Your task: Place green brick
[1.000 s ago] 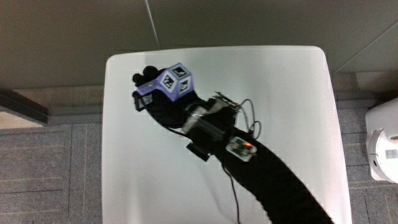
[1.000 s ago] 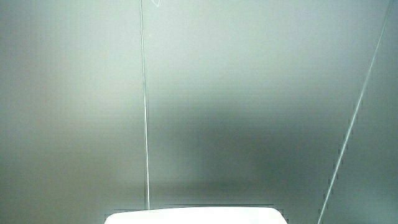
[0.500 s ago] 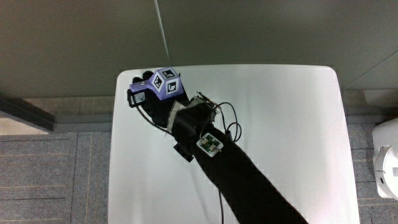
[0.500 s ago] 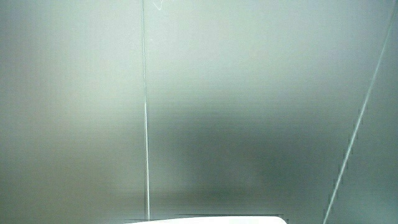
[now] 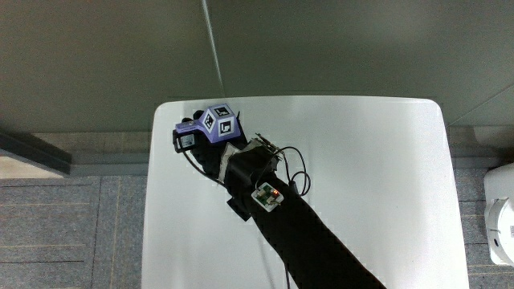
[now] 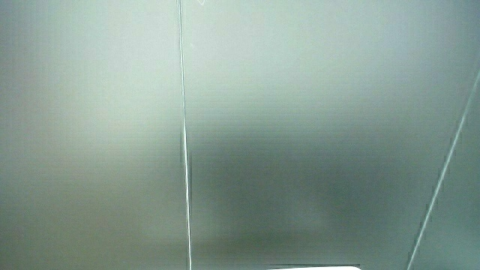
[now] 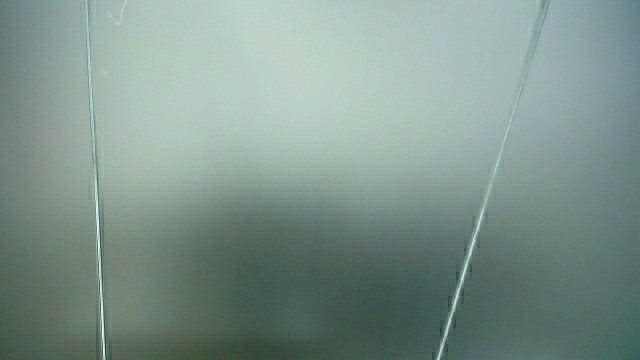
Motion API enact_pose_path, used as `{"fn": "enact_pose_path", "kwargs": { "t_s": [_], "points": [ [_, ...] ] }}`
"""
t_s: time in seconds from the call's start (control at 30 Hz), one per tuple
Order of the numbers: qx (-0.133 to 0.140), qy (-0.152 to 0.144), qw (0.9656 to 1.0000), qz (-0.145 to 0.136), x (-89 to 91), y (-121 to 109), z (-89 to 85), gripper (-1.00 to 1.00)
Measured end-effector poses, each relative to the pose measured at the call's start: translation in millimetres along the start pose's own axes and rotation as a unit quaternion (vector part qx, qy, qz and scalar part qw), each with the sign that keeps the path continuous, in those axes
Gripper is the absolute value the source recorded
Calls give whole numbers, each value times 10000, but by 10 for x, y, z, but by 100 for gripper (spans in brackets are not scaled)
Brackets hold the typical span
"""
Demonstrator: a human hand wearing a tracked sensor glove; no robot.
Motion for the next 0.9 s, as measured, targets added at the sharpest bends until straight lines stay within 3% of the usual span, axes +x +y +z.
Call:
{"fn": "enact_pose_path", "kwargs": {
  "t_s": [0.1,0.13,0.2,0.43,0.47,0.5,0.53,0.57,0.6,0.67,0.83,0.9],
  "points": [
    [-57,-65,10000,-12,-10,3,5,0],
    [-10,-5,10000,71,-43,-50,51,-5],
    [-68,-88,9999,-103,11,2,-14,-14],
    [-174,-93,9997,-159,44,-34,-40,-45],
    [-120,-206,9995,-217,47,-29,-44,-50],
    [-233,-83,9996,-125,47,-28,-49,-55],
    [-97,-192,9996,-188,33,-56,-27,-59],
    [-195,-122,9997,-123,40,-49,-48,-64],
    [-119,-240,9994,-227,55,-37,-70,-68],
    [-167,-177,9997,-99,47,-53,-70,-77],
    [-1,-204,9998,-72,69,-57,-61,-100],
    [11,-224,9997,-50,57,-69,-34,-100]
  ]
}}
